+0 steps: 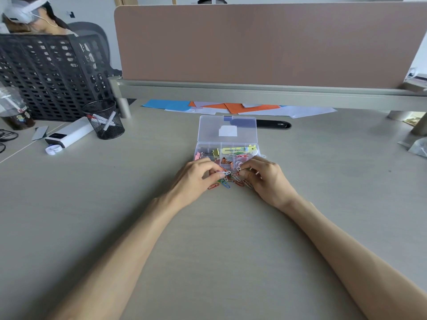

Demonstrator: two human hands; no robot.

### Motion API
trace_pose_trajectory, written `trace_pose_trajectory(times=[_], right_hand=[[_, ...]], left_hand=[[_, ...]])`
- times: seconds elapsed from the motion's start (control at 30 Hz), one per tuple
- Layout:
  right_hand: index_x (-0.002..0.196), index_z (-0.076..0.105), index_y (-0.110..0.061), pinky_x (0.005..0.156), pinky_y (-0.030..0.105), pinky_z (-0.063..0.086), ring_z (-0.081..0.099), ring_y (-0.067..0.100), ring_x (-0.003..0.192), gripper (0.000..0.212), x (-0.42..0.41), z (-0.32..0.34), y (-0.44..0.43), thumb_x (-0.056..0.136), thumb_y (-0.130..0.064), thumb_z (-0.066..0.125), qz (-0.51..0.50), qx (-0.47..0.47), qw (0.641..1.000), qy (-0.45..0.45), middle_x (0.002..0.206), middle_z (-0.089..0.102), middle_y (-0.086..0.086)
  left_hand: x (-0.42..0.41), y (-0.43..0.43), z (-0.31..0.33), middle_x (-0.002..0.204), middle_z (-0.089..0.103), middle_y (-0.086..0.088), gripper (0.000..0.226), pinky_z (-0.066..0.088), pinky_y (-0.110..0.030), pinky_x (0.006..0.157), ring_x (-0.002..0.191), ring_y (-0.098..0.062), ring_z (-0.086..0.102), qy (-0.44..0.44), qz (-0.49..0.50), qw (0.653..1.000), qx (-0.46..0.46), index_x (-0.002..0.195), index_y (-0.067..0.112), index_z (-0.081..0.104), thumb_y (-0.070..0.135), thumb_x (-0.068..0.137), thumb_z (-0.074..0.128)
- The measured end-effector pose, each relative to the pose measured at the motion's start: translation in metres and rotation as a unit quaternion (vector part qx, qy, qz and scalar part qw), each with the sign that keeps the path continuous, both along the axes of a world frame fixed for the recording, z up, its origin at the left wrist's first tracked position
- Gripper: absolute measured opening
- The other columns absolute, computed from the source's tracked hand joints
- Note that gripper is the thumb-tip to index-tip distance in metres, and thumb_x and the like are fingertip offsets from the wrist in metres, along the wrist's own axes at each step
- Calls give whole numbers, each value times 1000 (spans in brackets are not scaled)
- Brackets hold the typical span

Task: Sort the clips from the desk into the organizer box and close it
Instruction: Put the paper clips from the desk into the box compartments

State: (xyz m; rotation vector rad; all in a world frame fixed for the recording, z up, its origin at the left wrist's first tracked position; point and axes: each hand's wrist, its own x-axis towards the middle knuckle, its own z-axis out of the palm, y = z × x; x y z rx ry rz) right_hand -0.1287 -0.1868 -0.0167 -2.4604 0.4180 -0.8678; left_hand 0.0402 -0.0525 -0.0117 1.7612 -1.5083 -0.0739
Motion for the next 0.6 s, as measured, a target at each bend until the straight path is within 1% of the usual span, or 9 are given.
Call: trace_pose_trajectory(times=[0.1, 0.2, 0.23, 0.3, 0.37, 0.43, 0.47, 0.57, 0.6], right_hand=[[91, 68, -11, 69, 26, 48, 56, 14, 76, 7, 0, 1, 0, 88, -8, 62, 0, -3, 1000, -19, 89, 63, 1], [92, 69, -12, 66, 22, 47, 56, 12, 71, 7, 0, 3, 1, 89, -10, 62, -6, 10, 999, -40, 86, 63, 1], [91, 69, -12, 64, 20, 47, 57, 12, 68, 6, 0, 4, 1, 89, -11, 63, -16, 25, 998, -52, 86, 63, 1], [88, 68, -11, 59, 17, 45, 58, 12, 63, 5, 2, 5, -2, 89, -12, 63, -50, 56, 994, -80, 85, 64, 3], [88, 68, -10, 58, 19, 45, 61, 16, 63, 5, 5, 5, -8, 89, -12, 63, -86, 67, 988, -109, 85, 64, 3], [89, 68, -10, 61, 22, 47, 62, 19, 66, 7, 8, 6, -16, 90, -12, 61, -112, 69, 983, -131, 87, 64, 1], [90, 68, -10, 62, 21, 46, 62, 18, 66, 7, 10, 6, -20, 90, -12, 61, -121, 67, 981, -137, 88, 63, 1], [90, 69, -10, 66, 11, 41, 55, 8, 70, 8, 19, 6, -35, 90, -12, 61, -138, 49, 980, -133, 90, 65, 2], [90, 70, -10, 66, 9, 41, 54, 6, 71, 8, 22, 6, -39, 89, -11, 61, -138, 46, 981, -128, 91, 65, 3]], left_hand=[[-2, -2, 2, 67, 52, 13, 8, 39, -29, 89, 57, 5, 47, 35, 4, 999, -4, 85, 13, 71, 21, 84, 70], [-5, -3, 6, 65, 51, 12, 9, 33, -23, 97, 55, 2, 46, 76, 6, 997, -1, 85, 11, 71, 20, 85, 69], [-6, -4, 9, 62, 50, 14, 10, 33, -20, 93, 54, 2, 45, 83, 6, 997, 1, 86, 11, 71, 20, 86, 68], [-7, -7, 14, 59, 51, 18, 12, 32, -12, 71, 54, 3, 44, 84, 9, 996, 11, 88, 12, 72, 22, 87, 66], [-5, -13, 20, 59, 54, 23, 12, 29, -11, 58, 55, 5, 45, 74, 8, 997, 21, 90, 16, 72, 24, 88, 64], [-2, -22, 25, 60, 55, 24, 13, 31, -12, 56, 56, 6, 46, 56, 10, 998, 23, 91, 18, 72, 28, 89, 64], [0, -27, 28, 62, 55, 23, 14, 32, -13, 56, 57, 6, 47, 49, 13, 998, 22, 91, 18, 72, 29, 89, 63], [5, -46, 34, 72, 56, 21, 16, 34, -11, 58, 60, 8, 48, 54, 16, 998, 16, 93, 18, 71, 30, 89, 63], [6, -53, 34, 76, 58, 21, 17, 36, -14, 60, 62, 8, 50, 54, 18, 998, 19, 95, 17, 72, 31, 89, 63]])
